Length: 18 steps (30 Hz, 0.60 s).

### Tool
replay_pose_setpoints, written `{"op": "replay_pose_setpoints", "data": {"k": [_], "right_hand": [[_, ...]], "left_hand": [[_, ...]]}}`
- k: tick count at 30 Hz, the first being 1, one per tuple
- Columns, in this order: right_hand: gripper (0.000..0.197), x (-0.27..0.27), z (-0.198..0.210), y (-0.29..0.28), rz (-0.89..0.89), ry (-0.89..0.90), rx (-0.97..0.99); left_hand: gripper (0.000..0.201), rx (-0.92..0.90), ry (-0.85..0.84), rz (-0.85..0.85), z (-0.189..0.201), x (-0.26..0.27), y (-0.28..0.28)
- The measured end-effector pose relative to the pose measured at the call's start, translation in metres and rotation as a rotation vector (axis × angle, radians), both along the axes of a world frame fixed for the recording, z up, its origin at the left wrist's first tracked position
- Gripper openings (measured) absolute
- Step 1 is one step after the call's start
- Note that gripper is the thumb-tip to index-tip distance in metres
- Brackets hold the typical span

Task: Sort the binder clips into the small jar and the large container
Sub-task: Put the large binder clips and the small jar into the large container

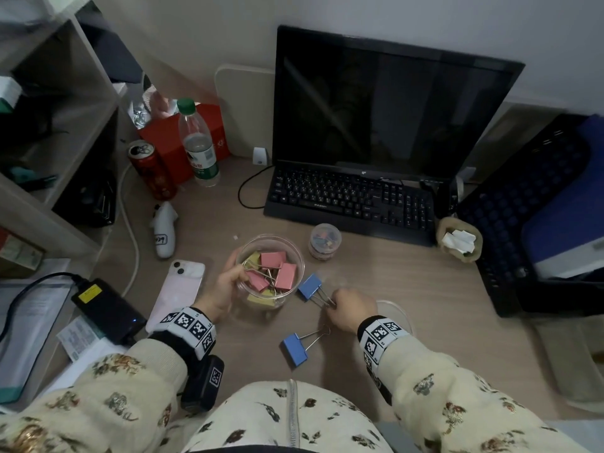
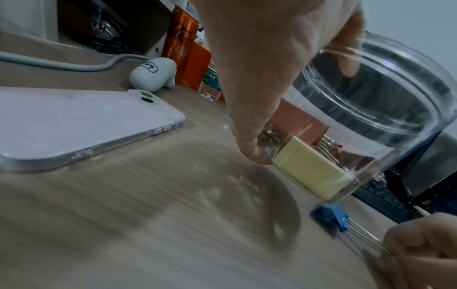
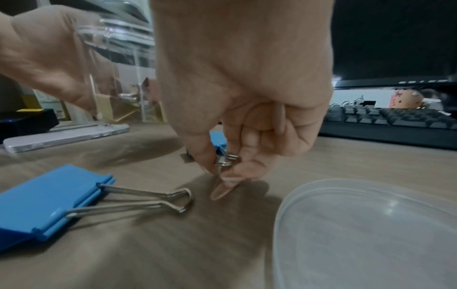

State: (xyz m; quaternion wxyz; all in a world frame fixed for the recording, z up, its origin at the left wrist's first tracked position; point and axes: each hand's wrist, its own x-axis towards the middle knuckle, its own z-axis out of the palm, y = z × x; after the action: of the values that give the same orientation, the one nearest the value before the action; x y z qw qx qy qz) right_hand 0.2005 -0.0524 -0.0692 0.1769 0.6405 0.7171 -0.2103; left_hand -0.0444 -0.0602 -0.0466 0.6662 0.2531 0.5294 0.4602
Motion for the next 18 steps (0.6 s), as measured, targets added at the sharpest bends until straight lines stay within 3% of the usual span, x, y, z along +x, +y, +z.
{"op": "replay_pose_setpoints", "data": {"k": [6,8,11,13,15,18], "right_hand": [[0.039,0.018,0.02,0.011,-0.188,0.246,0.152],[0.045,0.023,0.033,0.011,-0.214,0.283,0.269],[0.039,0.027,0.058,0.008,-0.228,0.28,0.492],[0.035,0.026,0.07,0.008,-0.246,0.376,0.655],[0.032,0.023,0.072,0.011,-0.191,0.548,0.739],[0.035,0.016,0.066,0.02,-0.014,0.709,0.611]], "left_hand": [[0.064,0.024,0.053,-0.045,-0.001,0.015,-0.002],[0.07,0.04,0.049,-0.057,0.0,0.021,-0.001],[0.073,0.058,0.02,-0.065,0.003,0.031,0.0],[0.069,0.053,0.019,-0.067,0.001,0.038,0.001],[0.061,0.023,0.024,-0.064,-0.006,0.039,0.001],[0.066,-0.01,0.021,-0.081,-0.015,0.039,0.002]]}}
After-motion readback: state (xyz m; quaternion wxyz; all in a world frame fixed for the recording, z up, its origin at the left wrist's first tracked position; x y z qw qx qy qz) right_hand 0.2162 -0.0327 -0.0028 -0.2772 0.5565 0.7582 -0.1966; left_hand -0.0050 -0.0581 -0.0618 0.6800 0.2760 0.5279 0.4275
